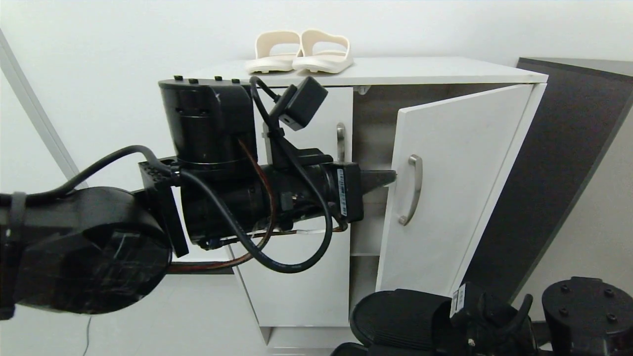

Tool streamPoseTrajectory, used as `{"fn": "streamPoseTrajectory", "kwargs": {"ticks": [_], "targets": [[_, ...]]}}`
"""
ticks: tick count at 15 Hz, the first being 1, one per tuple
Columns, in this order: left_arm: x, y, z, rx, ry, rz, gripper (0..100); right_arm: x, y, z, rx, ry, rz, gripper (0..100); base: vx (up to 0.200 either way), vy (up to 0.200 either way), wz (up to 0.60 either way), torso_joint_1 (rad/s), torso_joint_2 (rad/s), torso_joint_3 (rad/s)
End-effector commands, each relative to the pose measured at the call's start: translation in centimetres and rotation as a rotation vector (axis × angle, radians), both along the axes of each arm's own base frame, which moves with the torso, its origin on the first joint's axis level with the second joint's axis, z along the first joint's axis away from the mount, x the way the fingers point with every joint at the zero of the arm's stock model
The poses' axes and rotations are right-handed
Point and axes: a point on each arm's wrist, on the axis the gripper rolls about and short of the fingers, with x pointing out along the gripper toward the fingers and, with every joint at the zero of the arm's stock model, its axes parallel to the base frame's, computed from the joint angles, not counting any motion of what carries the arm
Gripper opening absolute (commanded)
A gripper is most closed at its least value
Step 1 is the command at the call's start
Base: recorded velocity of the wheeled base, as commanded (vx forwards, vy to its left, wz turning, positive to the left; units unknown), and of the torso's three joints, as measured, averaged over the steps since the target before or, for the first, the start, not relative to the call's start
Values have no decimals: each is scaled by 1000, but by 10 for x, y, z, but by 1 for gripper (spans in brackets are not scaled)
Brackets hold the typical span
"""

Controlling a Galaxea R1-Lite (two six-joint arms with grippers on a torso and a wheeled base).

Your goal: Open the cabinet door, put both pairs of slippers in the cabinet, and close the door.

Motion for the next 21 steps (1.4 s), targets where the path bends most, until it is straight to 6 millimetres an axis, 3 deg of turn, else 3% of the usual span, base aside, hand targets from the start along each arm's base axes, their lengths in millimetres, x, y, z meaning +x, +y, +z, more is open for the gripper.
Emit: {"fn": "streamPoseTrajectory", "kwargs": {"ticks": [1,3,7,12,16,19,21], "targets": [[0,16,6,-15,-8,36,0,-4,0,0,-2,0,16,0,0,0,0,0,0,0],[11,17,1,-22,30,56,0,-8,1,-2,-9,4,33,0,0,0,0,0,0,0],[41,-9,-15,-47,34,53,0,-18,5,-6,-32,4,55,0,0,0,0,0,0,0],[53,-39,-29,-32,51,17,0,-21,7,-9,-44,6,60,0,-80,0,0,1,1,-1],[40,-67,-38,-17,57,-25,0,-22,8,-10,-51,11,69,0,-200,0,0,1,5,-1],[9,-87,-37,-56,14,-98,0,-23,8,-12,-57,14,69,0,0,0,0,0,0,0],[5,-89,-35,-72,-20,-111,0,-22,8,-12,-54,13,69,0,0,0,0,0,0,0]]}}
